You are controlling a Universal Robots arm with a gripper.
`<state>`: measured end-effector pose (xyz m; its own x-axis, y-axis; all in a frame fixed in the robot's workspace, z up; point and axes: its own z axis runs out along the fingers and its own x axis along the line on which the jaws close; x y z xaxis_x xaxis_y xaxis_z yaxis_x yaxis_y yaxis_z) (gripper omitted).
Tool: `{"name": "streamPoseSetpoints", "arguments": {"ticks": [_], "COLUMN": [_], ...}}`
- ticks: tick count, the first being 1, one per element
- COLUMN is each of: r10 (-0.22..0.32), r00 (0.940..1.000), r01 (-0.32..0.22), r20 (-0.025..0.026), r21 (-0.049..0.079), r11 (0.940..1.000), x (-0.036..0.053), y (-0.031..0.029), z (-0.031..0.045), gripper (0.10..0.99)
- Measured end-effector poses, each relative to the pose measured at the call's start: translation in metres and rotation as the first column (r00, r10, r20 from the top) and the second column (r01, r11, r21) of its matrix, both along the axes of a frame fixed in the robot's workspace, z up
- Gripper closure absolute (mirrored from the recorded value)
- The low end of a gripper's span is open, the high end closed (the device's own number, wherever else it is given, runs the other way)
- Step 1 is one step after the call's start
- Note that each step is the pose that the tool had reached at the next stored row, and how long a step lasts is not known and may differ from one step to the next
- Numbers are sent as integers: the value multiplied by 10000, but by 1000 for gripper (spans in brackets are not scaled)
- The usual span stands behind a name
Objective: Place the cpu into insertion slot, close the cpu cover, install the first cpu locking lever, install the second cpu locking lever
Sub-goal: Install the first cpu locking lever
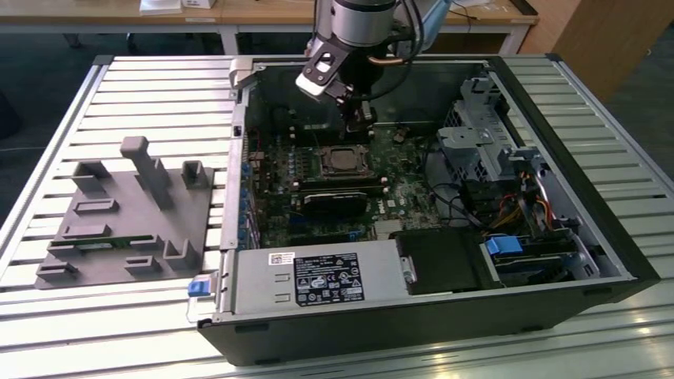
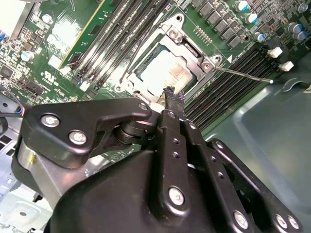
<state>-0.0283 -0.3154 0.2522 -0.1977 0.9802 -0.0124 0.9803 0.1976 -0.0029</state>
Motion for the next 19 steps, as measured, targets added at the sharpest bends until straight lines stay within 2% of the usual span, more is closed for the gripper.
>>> {"name": "streamPoseSetpoints", "arguments": {"ticks": [14, 19], "r10": [533, 1171], "r00": [9986, 9931], "r01": [-533, -1171], "r20": [0, -1], "r21": [0, 0], "r11": [9986, 9931], "x": [0, 0], "y": [0, 0], "z": [0, 0], "gripper": [980, 980]}}
